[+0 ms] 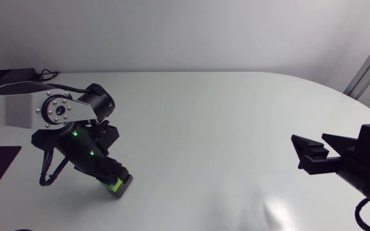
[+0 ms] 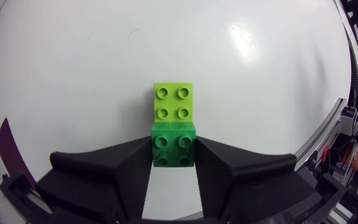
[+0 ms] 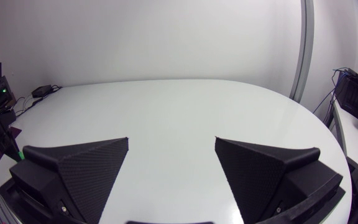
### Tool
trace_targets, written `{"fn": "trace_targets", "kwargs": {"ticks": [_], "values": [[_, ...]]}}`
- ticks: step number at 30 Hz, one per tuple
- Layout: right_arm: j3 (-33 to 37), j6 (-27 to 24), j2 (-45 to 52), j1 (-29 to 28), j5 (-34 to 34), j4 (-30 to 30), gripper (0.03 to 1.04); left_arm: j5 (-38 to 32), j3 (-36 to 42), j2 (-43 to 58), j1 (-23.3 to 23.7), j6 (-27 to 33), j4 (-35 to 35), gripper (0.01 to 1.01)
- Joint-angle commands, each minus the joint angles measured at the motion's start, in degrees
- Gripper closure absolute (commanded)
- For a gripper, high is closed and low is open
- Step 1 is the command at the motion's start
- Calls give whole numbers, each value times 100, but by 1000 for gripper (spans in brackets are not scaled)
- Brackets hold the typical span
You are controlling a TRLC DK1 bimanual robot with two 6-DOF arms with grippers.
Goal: Separate the duplo bricks
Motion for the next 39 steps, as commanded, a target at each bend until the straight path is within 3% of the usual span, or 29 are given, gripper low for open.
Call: {"fn": "trace_targets", "kwargs": {"ticks": [1, 5, 11, 15, 26, 32, 35, 39], "values": [[-87, 145, -38, 2, -2, -3, 61, 141, -109, -198, -147, 195, -20, 746], [62, 145, -30, 46, -54, -82, 61, 247, -4, -462, -297, 722, 138, 733], [423, 198, 313, 46, -432, -152, 61, 554, 357, -602, -103, 2067, 305, 720], [783, 233, 981, -24, -854, -108, 61, 1240, 436, -576, 169, 3025, 533, 723], [1504, 145, 2343, -95, -2524, -196, 61, 2259, 234, -752, -376, 4326, 621, 723], [1908, -575, 3407, -270, -3675, -451, 62, 3059, 506, -523, -270, 4765, 410, 723], [2005, -1340, 3530, -191, -3588, -644, 62, 3560, 638, -215, -130, 4967, 349, 721], [2031, -2254, 3530, 266, -2876, -794, 62, 4439, 770, 145, 81, 5187, 393, 723]]}}
